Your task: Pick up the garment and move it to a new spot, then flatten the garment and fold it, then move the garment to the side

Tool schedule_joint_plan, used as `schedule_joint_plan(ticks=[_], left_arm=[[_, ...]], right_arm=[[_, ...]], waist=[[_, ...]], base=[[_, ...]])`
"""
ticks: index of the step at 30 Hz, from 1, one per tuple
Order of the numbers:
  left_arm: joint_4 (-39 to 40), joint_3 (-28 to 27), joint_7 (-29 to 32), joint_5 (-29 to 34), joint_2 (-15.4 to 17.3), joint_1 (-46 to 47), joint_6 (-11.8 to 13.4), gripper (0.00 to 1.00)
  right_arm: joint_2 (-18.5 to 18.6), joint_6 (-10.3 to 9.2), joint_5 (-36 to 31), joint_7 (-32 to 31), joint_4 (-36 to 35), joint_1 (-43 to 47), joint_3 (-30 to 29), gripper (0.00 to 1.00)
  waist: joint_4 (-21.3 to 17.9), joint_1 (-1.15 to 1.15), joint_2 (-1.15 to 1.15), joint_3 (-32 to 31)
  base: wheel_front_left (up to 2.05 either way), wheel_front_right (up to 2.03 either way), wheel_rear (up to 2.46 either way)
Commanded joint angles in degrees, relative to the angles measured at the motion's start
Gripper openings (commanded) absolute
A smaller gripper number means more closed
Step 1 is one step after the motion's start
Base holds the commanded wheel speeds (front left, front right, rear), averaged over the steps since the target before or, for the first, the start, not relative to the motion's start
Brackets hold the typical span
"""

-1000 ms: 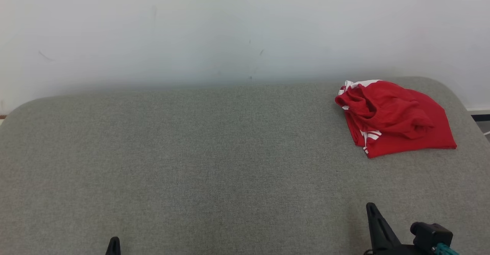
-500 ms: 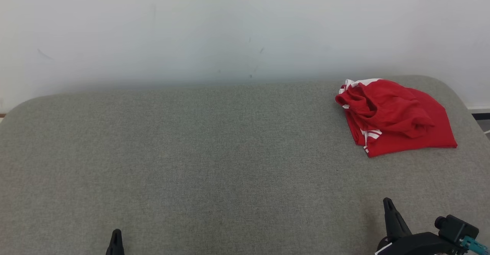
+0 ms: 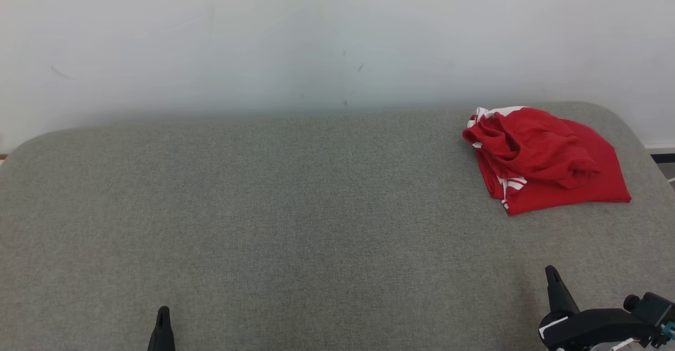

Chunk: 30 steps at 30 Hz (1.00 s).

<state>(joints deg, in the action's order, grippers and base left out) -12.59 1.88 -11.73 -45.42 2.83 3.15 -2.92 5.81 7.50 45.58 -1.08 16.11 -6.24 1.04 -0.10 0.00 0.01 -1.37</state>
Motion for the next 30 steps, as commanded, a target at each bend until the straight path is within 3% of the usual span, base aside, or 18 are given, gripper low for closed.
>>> schedule_joint_plan(ticks=[1, 30], left_arm=[[0.15, 0.17, 0.1, -2.37, 0.15, 1.7, -0.24, 0.0], [-3.66, 2.57, 1.6, -22.7, 0.13, 5.99, -2.15, 0.0]], right_arm=[[0.47, 0.0, 2.05, -0.5, -0.23, -1.66, -0.79, 0.0], [0.65, 0.0, 21.0, -7.44, 4.09, -5.79, -8.33, 0.0]], waist=[[0.0, 0.0, -0.01, 0.03], [0.04, 0.0, -0.01, 0.7]], base=[[0.0, 0.0, 0.0], [0.0, 0.0, 0.0]])
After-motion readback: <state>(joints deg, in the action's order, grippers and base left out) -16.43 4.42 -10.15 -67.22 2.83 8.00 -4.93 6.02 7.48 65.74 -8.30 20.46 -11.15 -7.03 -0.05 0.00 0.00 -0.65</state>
